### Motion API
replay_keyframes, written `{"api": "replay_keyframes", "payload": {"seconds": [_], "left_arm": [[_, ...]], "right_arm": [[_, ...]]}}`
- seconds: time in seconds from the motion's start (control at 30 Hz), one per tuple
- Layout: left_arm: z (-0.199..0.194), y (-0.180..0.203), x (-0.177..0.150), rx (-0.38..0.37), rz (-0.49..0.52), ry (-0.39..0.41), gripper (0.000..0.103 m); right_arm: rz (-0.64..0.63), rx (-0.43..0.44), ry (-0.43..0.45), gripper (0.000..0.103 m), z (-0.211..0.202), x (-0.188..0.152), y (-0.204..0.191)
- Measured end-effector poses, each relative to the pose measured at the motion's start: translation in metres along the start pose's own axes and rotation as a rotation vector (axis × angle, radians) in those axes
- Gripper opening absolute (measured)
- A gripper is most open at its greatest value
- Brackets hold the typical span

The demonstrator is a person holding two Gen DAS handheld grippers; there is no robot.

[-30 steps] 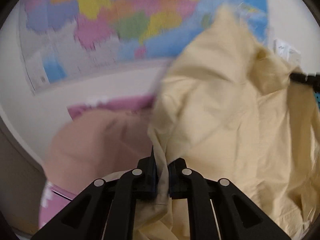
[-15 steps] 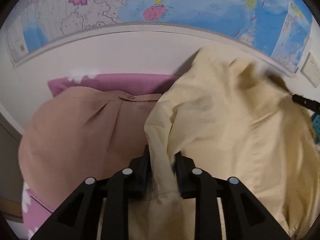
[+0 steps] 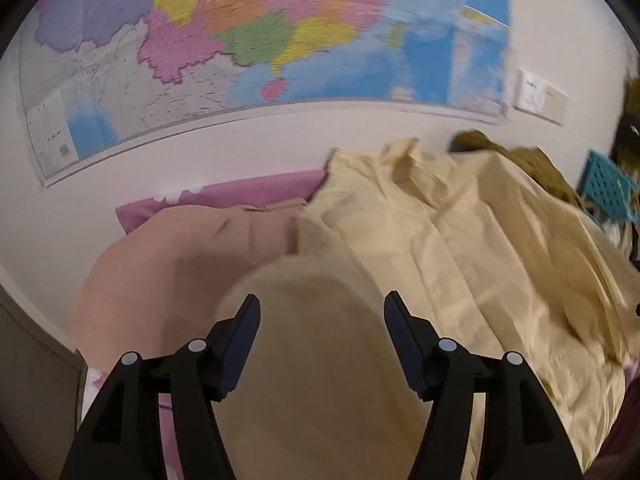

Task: Fold large clothes
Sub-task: 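Lay the cream jacket flat on the bed and open both tools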

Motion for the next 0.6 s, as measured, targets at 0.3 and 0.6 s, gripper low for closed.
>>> {"api": "replay_keyframes", "payload": {"seconds": [0.3, 0.6], "left_arm": [[-0.015, 0.044, -0.015, -0.024, 0.127, -0.004, 0.064], [0.010, 0.054, -0.050, 0.064, 0.223, -0.172, 0.063]], "right_arm": [[-0.007, -0.175, 0.221, 0.003, -0.061, 0.053, 0.033], [0.198, -0.394, 0.170, 0.004, -0.008, 0.065, 0.129]]}}
Point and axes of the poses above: each gripper's, at about its wrist camera, not at the fingertips, and z roughly the way its jaws point, y to its right, x to its top, the point moved 2 cm from there along z, roughly the way its jaws point, and after that the axes turned 13 degrees about z, right-handed, at the moved point
